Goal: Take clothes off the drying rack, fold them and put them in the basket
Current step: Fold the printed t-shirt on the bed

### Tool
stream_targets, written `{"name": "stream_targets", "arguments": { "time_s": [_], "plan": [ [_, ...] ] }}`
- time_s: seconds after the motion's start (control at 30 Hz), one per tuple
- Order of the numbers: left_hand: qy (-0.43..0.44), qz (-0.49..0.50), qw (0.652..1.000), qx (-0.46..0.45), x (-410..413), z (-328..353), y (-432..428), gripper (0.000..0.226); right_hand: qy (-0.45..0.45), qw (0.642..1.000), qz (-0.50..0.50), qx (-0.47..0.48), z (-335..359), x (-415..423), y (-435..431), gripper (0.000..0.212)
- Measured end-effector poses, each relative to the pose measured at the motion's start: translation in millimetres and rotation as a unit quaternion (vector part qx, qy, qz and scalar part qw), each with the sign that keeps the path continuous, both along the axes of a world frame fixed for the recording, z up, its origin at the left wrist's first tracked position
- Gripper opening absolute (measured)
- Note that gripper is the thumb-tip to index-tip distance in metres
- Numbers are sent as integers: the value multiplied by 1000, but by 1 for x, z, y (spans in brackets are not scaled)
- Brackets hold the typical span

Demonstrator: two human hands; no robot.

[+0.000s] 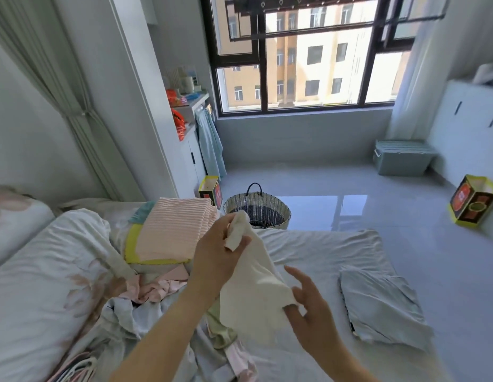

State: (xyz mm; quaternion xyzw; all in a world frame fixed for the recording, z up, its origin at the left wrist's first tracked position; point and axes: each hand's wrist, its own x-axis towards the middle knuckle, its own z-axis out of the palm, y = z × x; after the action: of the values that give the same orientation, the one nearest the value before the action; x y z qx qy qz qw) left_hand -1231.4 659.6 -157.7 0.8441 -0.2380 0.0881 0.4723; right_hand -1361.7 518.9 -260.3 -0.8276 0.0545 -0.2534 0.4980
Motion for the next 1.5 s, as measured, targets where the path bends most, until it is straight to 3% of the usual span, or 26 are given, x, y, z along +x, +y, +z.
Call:
{"name": "stream_targets", "arguments": {
  "time_s": [0.13,0.23,0.33,0.5,0.63,0.7,0.87,0.97,1.03,1.17,1.3,1.43,1.5],
  "plan": [
    [11,-30,999,40,5,8,12,31,-91,994,13,63,58,16,-5,39],
    [44,-82,996,2,1,12,13,29,-110,991,18,78,88,29,-9,31],
    [59,-144,988,-18,-15,16,5,55,-73,993,40,84,101,40,-7,39],
    [123,-193,972,48,-35,11,-13,93,-35,992,92,73,98,38,-6,38],
    [169,-229,951,121,-31,5,-19,106,9,996,61,61,98,34,-22,37],
    [174,-224,951,125,-31,0,-26,97,17,996,66,61,99,34,-24,37],
    [156,-227,957,91,-26,1,-36,46,19,989,83,124,94,33,-35,37],
    [118,-197,970,81,-21,7,-30,41,62,980,125,142,79,30,-42,56],
    [118,-185,975,38,-18,13,-26,44,115,980,132,92,67,30,-46,57],
    [156,-157,972,-73,-9,30,-20,18,185,972,121,-76,41,27,-54,25],
    [173,-141,965,-136,4,38,-13,13,192,971,84,-118,34,26,-67,29],
    [182,-147,959,-159,11,42,-6,8,223,961,55,-152,37,27,-77,10],
    [178,-152,957,-169,14,43,-1,13,243,953,35,-179,35,29,-79,19]
  ]
}}
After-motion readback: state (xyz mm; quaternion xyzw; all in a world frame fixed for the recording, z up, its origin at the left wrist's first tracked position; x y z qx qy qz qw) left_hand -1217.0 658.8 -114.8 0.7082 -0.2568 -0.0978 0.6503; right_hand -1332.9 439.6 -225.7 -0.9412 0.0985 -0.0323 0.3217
